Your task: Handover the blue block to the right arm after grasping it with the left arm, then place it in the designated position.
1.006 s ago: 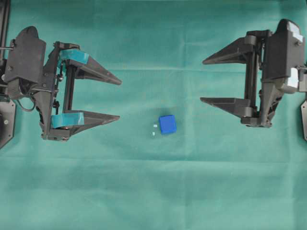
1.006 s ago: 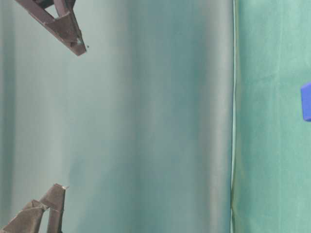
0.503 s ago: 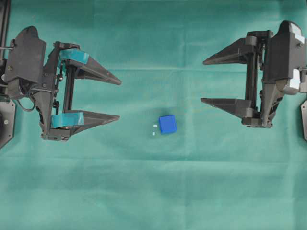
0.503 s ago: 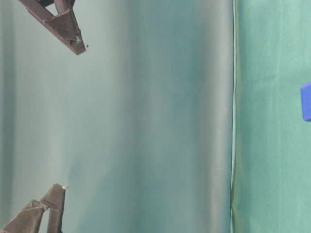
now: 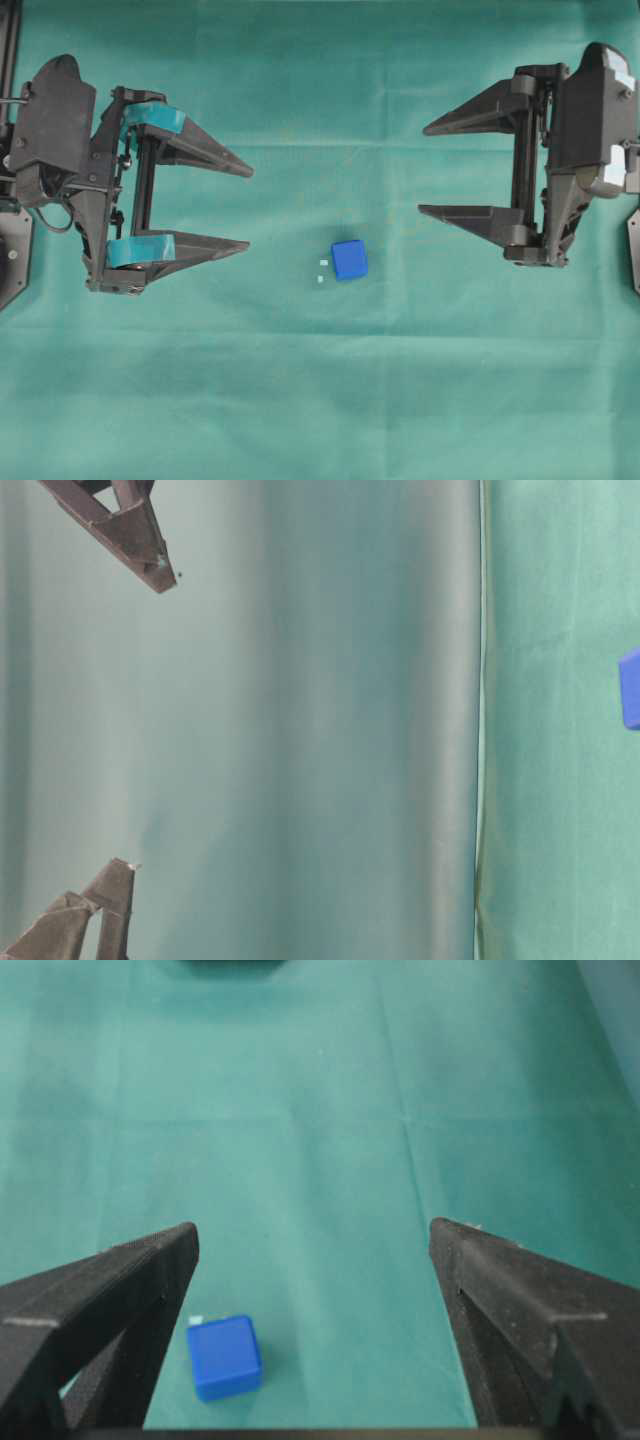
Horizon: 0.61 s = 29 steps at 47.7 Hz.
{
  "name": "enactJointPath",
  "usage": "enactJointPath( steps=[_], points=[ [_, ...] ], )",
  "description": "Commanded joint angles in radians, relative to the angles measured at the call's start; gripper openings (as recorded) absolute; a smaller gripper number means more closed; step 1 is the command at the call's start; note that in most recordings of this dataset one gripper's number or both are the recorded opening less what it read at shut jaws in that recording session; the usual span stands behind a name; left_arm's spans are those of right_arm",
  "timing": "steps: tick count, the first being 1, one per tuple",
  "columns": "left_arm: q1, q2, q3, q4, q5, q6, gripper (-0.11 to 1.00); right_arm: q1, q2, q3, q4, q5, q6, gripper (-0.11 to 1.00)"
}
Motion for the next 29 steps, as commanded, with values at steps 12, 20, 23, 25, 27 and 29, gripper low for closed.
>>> enactJointPath(
  steps=[12,20,23,25,27,29],
  points=[
    [0.000,-0.005,-0.026,-0.002,-0.006,0.000,1.00,0.003,-0.009,-0.008,-0.003,-0.008,0.002,0.92],
    [0.002,-0.005,-0.025,-0.002,-0.006,0.000,1.00,0.003,-0.008,-0.005,-0.005,-0.011,0.002,0.92],
    [0.000,-0.005,-0.025,-0.002,-0.006,0.000,1.00,0.003,-0.006,0.000,-0.005,-0.017,0.002,0.92],
    [0.002,-0.005,-0.023,0.000,-0.006,0.000,1.00,0.003,-0.006,0.003,-0.005,-0.020,0.002,0.92],
    [0.002,-0.005,-0.021,-0.002,-0.005,0.000,1.00,0.003,-0.008,0.008,-0.005,-0.025,0.002,0.92],
    [0.000,-0.005,-0.020,-0.002,-0.005,0.000,1.00,0.003,-0.006,0.012,-0.005,-0.028,0.002,0.92]
  ],
)
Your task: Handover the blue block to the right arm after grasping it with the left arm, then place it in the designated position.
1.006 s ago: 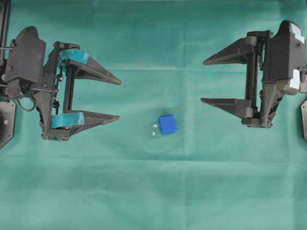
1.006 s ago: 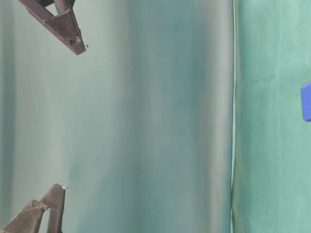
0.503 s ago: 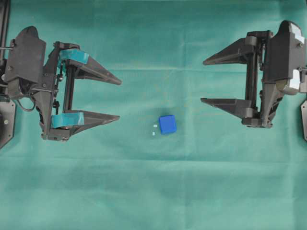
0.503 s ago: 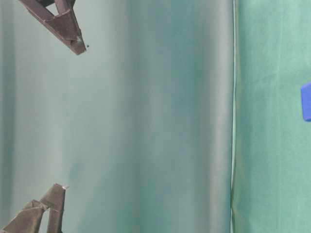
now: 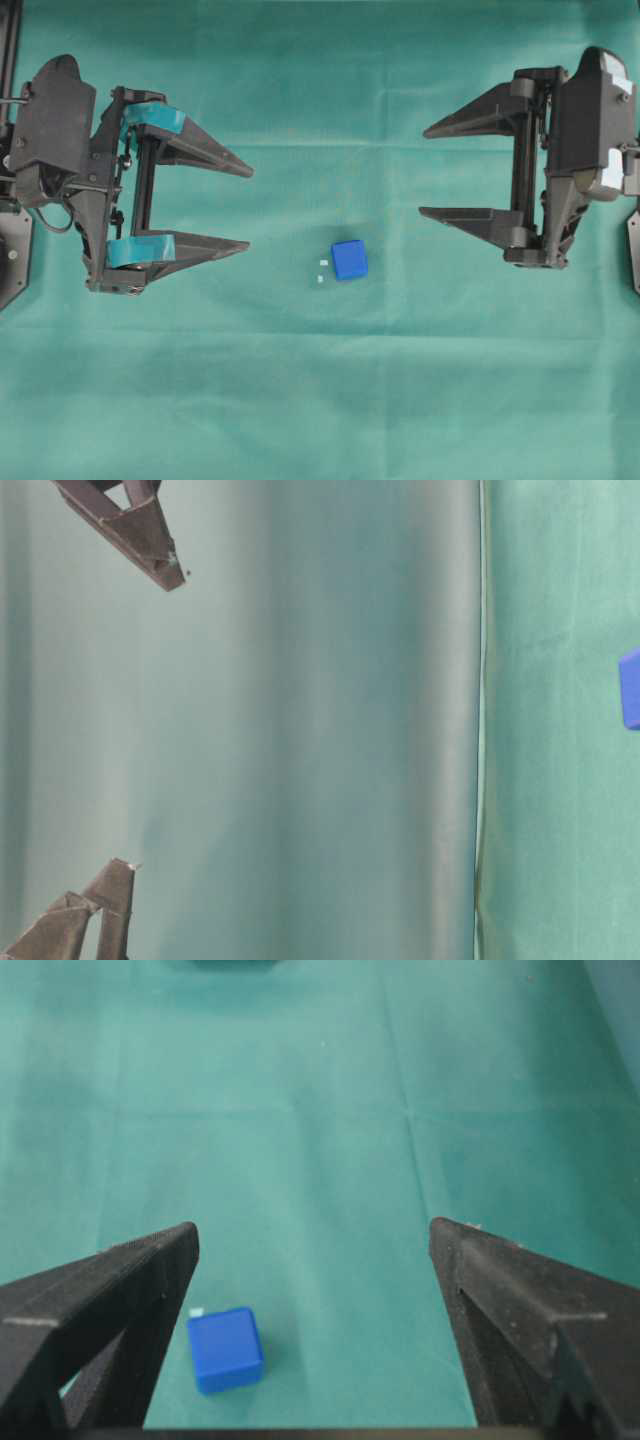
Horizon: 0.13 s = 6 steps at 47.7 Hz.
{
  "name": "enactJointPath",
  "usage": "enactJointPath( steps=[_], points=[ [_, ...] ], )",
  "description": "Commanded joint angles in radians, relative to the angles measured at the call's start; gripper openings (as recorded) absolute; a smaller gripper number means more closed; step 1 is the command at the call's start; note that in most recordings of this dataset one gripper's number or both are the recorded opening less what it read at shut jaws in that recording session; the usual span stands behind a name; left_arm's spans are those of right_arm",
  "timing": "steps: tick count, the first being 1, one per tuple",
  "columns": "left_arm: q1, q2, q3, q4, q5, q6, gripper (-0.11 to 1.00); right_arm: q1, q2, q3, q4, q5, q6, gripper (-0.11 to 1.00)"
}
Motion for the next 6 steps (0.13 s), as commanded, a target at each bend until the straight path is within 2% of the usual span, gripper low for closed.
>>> enactJointPath(
  steps=[1,6],
  points=[
    [0.002,-0.005,-0.018,-0.002,-0.005,0.000,1.00,0.003,-0.006,-0.005,-0.003,-0.017,0.000,0.92],
    [0.002,-0.005,-0.017,-0.002,-0.003,0.000,1.00,0.003,-0.008,-0.002,-0.003,-0.021,0.000,0.92]
  ],
)
